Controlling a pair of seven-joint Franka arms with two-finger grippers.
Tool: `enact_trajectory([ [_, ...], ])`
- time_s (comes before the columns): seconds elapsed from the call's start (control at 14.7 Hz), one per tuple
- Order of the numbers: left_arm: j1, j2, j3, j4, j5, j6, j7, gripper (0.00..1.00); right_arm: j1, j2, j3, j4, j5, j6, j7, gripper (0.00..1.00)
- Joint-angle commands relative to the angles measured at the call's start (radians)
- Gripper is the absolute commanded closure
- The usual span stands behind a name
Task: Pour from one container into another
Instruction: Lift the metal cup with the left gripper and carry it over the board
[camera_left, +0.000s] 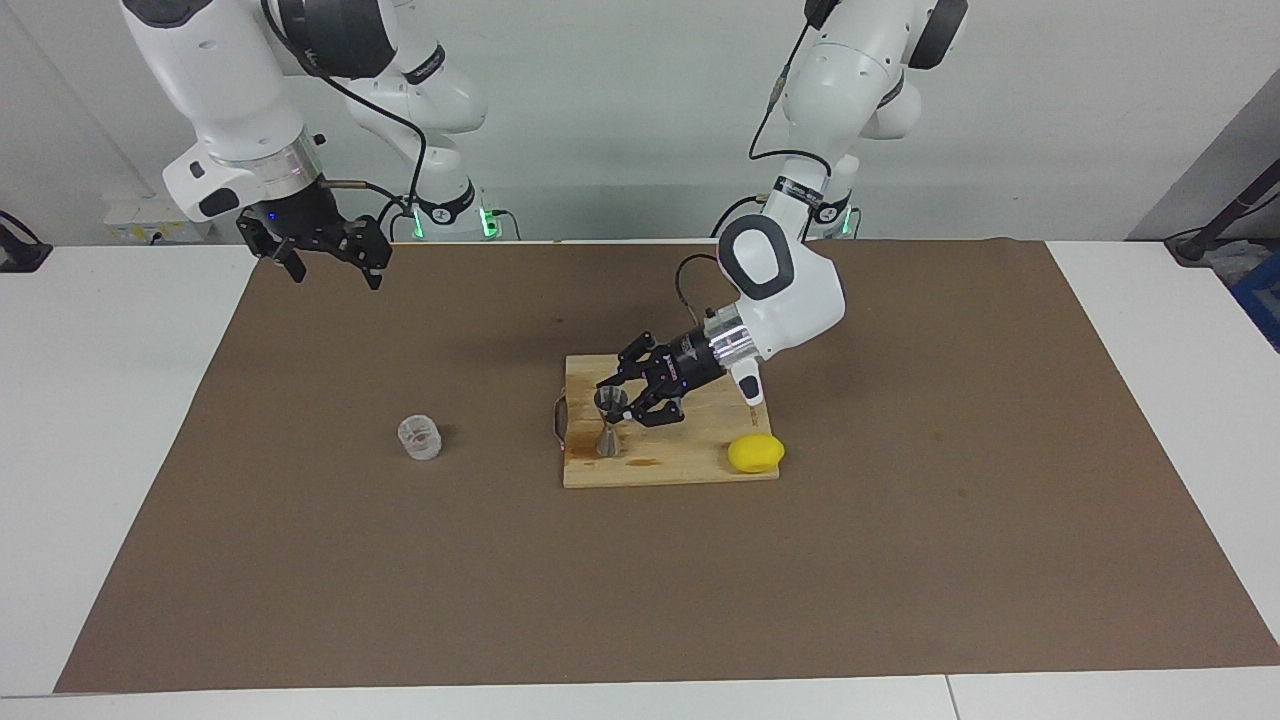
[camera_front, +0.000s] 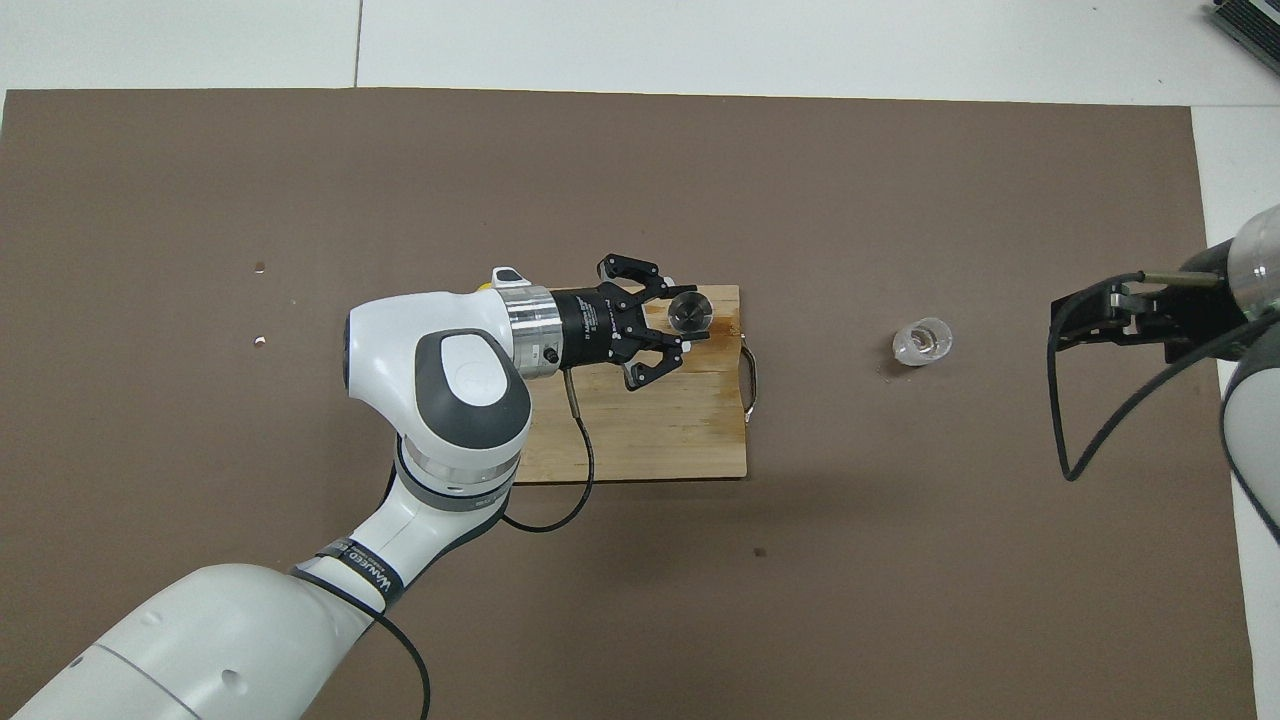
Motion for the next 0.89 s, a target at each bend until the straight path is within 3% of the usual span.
enact_trajectory([
  [0.0,-0.024,-0.005,0.015,0.002,0.009,0.026,-0.037,1.0,-0.012,-0.022,0.005,-0.022,0.0,-0.004,-0.028,0.0],
  [0.34,-0.06,-0.005,0.017,-0.007,0.045,0.095,-0.08,1.0,-0.01,-0.02,0.003,-0.031,0.0,0.056,0.007,0.04],
  [0.82,-0.077,-0.003,0.017,-0.009,0.099,0.122,-0.152,1.0,-0.012,0.013,0.005,-0.054,0.001,0.137,0.241,0.05],
])
